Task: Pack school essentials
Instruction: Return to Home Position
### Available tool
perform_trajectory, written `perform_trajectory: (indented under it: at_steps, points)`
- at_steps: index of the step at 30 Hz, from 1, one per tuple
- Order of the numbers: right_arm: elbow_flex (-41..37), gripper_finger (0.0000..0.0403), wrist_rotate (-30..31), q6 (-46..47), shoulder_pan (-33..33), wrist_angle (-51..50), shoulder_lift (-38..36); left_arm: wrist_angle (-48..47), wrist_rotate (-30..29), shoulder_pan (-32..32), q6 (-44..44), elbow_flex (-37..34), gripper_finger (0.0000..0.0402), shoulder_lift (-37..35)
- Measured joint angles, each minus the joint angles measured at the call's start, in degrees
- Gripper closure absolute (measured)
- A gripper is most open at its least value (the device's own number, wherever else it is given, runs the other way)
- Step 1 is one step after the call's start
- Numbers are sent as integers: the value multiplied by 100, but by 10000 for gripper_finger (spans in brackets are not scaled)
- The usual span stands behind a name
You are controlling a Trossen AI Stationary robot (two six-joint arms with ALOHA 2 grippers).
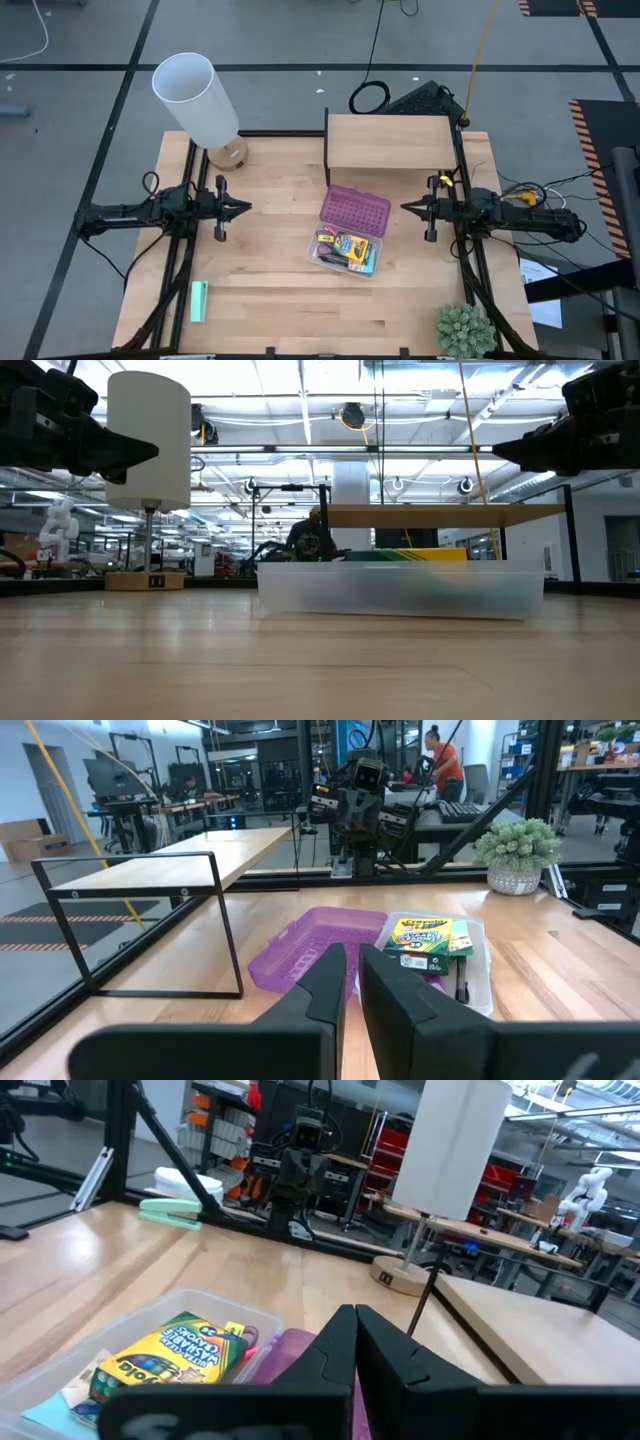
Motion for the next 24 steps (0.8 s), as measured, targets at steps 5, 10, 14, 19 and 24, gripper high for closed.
perform_trajectory:
  at_steps: [5, 10, 14, 19, 24]
  points:
    - [0, 403, 15, -18, 0, 67, 0, 0, 0, 0, 0, 0, 366, -2]
    - [0, 403, 17, -18, 0, 72, 0, 0, 0, 0, 0, 1, 366, 0]
    - [0, 403, 17, -18, 0, 79, 1, 0, 0, 0, 0, 0, 366, 0]
    - [0, 403, 18, -18, 0, 84, 0, 0, 0, 0, 0, 0, 366, 0]
    - [0, 403, 17, -18, 0, 90, 2, 0, 0, 0, 0, 0, 366, 0]
